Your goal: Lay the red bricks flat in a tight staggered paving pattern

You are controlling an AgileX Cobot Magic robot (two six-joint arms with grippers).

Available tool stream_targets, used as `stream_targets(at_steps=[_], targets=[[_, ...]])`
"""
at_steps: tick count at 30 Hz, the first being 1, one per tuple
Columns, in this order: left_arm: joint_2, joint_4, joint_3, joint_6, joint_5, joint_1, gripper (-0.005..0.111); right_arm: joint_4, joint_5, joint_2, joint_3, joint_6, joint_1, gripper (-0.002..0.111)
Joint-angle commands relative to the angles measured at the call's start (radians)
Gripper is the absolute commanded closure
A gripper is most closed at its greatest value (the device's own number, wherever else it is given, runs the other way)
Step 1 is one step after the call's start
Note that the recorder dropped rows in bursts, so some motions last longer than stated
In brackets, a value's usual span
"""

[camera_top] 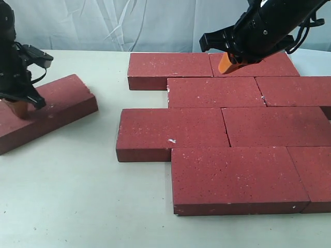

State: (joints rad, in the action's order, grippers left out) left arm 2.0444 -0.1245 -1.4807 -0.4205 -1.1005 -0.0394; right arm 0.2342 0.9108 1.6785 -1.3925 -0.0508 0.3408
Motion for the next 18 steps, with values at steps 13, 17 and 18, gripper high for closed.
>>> stream_targets(at_steps=[13, 17, 18], targets=[[-0.125, 0.174, 0.038, 0.537, 0.276, -0.001, 0.107, 0.002, -0.005, -0.01, 0.006, -0.009, -0.001, 0.109], [-0.125, 0.179, 0.098, 0.683, 0.329, -0.003, 0.107, 0.002, -0.007, -0.01, 0.006, -0.009, -0.001, 0.109], [-0.125, 0.188, 0.11, 0.706, 0.344, -0.003, 0.107, 0.004, -0.007, -0.01, 0.006, -0.009, -0.001, 0.109]])
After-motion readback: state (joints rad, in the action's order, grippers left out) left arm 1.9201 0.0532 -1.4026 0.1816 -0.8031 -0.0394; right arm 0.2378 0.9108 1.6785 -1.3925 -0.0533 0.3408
